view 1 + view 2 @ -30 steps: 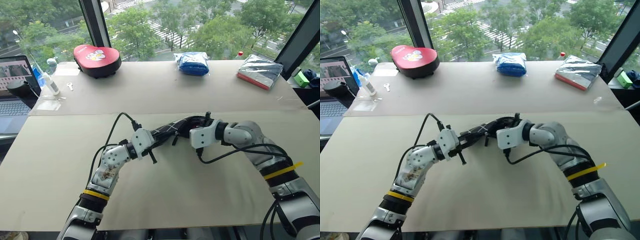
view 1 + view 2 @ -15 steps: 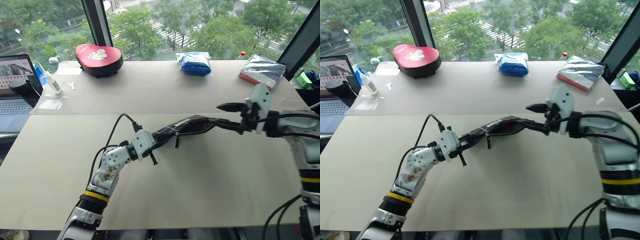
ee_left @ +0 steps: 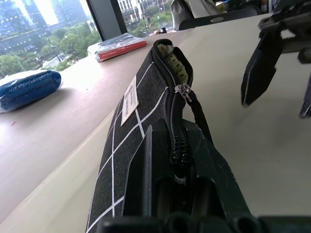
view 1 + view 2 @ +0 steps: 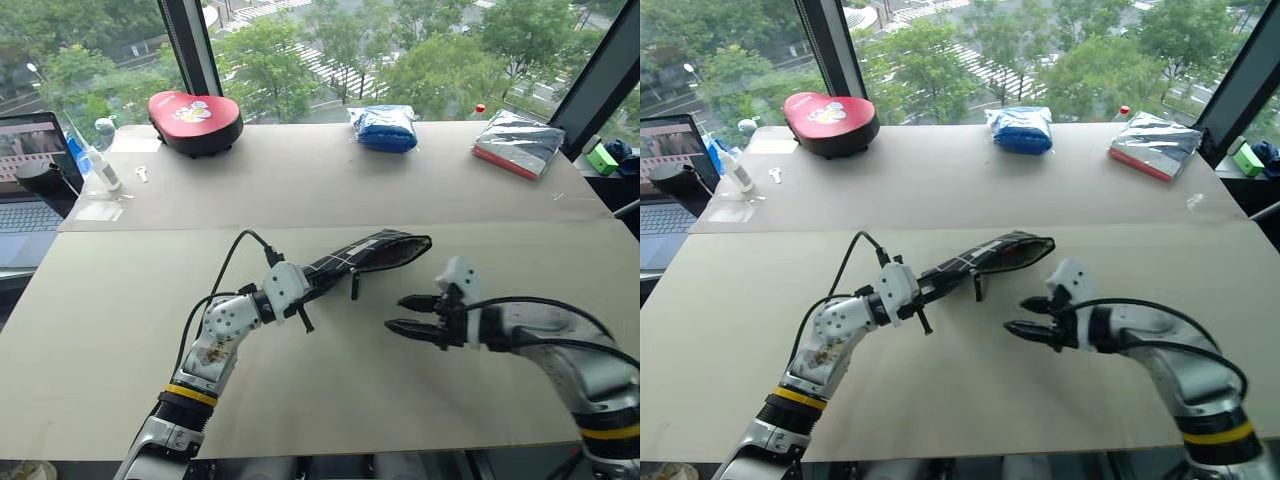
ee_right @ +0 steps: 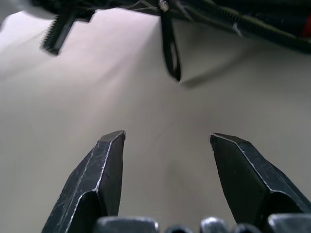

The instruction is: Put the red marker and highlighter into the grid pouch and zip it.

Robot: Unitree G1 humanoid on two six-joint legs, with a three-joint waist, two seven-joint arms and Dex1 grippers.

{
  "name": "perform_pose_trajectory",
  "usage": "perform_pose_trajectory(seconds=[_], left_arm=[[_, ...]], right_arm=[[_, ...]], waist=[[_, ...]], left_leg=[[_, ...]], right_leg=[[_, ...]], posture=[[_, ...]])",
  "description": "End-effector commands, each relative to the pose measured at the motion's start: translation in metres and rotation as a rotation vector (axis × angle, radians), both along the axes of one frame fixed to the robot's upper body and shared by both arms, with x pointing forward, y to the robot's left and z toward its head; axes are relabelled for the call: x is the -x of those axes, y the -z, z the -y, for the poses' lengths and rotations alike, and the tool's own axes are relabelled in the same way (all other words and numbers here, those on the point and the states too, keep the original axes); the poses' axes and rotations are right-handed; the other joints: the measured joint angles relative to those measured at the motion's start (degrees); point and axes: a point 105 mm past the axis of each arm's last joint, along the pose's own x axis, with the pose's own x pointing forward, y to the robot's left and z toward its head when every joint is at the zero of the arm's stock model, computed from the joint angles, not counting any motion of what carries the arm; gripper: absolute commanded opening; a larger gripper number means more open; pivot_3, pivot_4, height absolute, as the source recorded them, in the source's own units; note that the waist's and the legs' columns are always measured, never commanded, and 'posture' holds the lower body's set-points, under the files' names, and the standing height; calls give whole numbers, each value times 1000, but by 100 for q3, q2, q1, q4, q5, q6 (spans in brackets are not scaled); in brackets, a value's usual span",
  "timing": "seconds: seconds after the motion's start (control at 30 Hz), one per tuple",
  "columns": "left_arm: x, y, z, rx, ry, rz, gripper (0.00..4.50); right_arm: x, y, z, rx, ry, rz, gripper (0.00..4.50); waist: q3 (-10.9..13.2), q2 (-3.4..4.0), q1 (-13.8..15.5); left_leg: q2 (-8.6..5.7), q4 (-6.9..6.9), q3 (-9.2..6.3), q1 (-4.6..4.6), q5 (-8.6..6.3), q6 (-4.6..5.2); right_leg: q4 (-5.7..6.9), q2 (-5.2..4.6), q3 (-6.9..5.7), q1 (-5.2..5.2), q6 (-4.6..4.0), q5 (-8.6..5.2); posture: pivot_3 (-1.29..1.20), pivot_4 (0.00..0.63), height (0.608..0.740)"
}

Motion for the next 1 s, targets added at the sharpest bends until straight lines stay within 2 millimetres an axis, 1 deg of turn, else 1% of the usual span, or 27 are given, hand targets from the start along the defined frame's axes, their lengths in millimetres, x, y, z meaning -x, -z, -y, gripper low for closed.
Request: perform_pose_trajectory(seconds=[0.03,0.2,0.27,0.37,0.47,0.53,0.67,0.7,0.73,0.83,0.87,1.0], left_arm=[[1,-12,2,18,13,41,0],[1,-12,3,20,14,39,0],[1,-12,3,21,15,38,0],[0,-13,4,22,16,40,0],[0,-13,4,23,16,41,0],[-1,-13,4,23,16,41,0],[-2,-14,4,24,12,44,0],[-2,-14,4,24,11,45,0],[-2,-14,4,24,10,46,0],[-2,-14,3,24,9,47,0],[-2,-14,3,24,10,47,0],[-1,-15,3,24,10,49,0]], right_arm=[[-9,-14,-16,6,-20,69,3082],[-16,-23,-35,-28,-49,93,3082],[-21,-24,-42,-27,-51,106,3082],[-30,-32,-58,-33,-63,134,3082],[-38,-37,-63,-41,-54,151,3082],[-38,-38,-64,-41,-64,157,3082],[-35,-40,-63,-58,-82,150,2106],[-34,-42,-62,-65,-92,153,1682],[-32,-44,-61,-76,-98,150,1437],[-30,-47,-59,-85,-111,152,331],[-29,-47,-59,-85,-113,152,39],[-29,-46,-56,-84,-109,149,39]], waist=[[0,0,4],[0,0,12],[0,0,-7],[0,0,-42],[0,0,-52],[0,0,-44],[0,0,-55],[0,0,-57],[0,0,-58],[0,0,-57],[0,0,-58],[0,0,-56]], left_leg=[[0,3,0,-2,2,-4],[2,2,-1,-4,0,-1],[1,3,0,-4,0,-1],[1,3,1,-2,-2,3],[2,2,-1,-2,2,-5],[0,2,-1,-3,3,-7],[-4,2,-1,-5,2,-5],[-3,2,-1,-4,2,-5],[-3,2,0,-4,2,-6],[-2,2,-1,-4,2,-5],[-2,2,-1,-4,1,-3],[-2,2,-1,-4,1,-3]], right_leg=[[-2,3,-2,-1,0,0],[-3,5,-4,-1,0,0],[-4,4,-1,-1,0,0],[-2,5,-1,-2,0,0],[0,7,-3,-5,-1,0],[-1,5,-4,-4,-1,0],[-3,3,-2,-5,0,1],[-2,4,-3,-5,0,1],[-2,4,-3,-6,0,1],[-1,4,-3,-6,0,1],[-2,4,-3,-6,0,1],[-1,4,-3,-6,0,1]], posture=[[0,150,740],[0,150,740],[0,150,740],[0,150,740],[0,150,740],[0,150,740],[0,150,740],[0,150,740],[0,150,740],[0,150,740],[0,150,740],[0,150,740]])
